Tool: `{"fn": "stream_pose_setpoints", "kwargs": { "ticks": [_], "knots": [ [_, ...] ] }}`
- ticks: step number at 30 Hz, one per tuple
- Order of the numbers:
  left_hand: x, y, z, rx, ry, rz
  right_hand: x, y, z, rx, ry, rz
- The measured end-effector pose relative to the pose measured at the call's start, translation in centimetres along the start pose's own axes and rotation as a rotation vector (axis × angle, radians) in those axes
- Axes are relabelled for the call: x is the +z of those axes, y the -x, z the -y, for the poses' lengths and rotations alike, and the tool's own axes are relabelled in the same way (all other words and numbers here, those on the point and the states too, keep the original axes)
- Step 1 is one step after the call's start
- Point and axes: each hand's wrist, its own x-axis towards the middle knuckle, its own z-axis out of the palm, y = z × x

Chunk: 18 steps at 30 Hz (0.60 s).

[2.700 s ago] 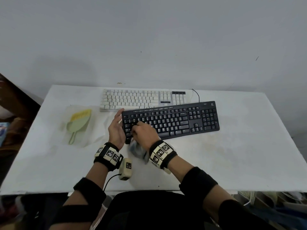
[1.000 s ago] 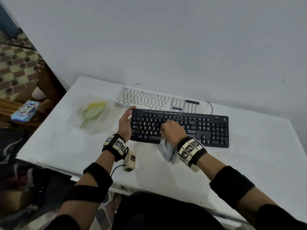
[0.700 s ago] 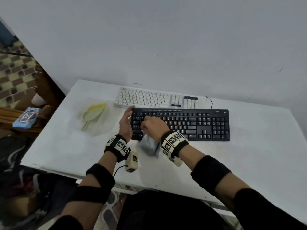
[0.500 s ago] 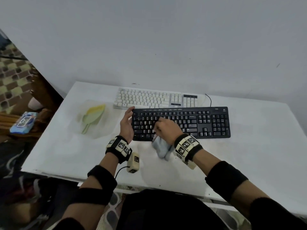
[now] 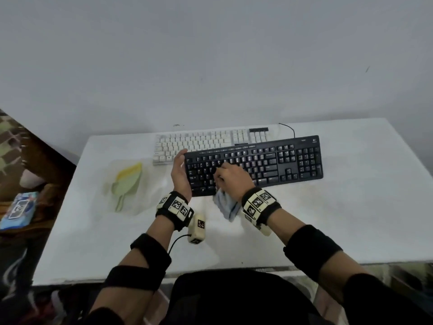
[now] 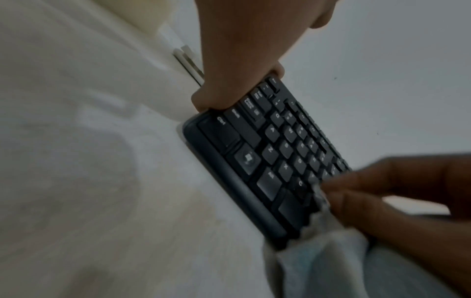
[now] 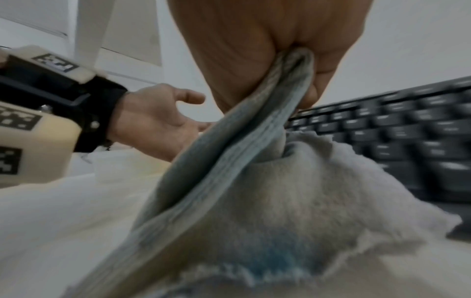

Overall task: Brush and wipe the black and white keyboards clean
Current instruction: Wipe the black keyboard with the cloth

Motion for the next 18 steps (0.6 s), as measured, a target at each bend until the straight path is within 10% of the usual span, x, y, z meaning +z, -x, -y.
{"fn": "stream_pose_setpoints", "kwargs": {
  "ticks": [6,18],
  "knots": [
    [0.6,-1.4,0.2,-0.055,0.027,-0.019,-1.5,1.3,-4.8,0.253,0.027,-0.049],
    [0.7,-2.7,0.4,-0.110,0.016,-0.029,-2.0,0.3,-4.4,0.165,0.024,0.043]
  ]
}}
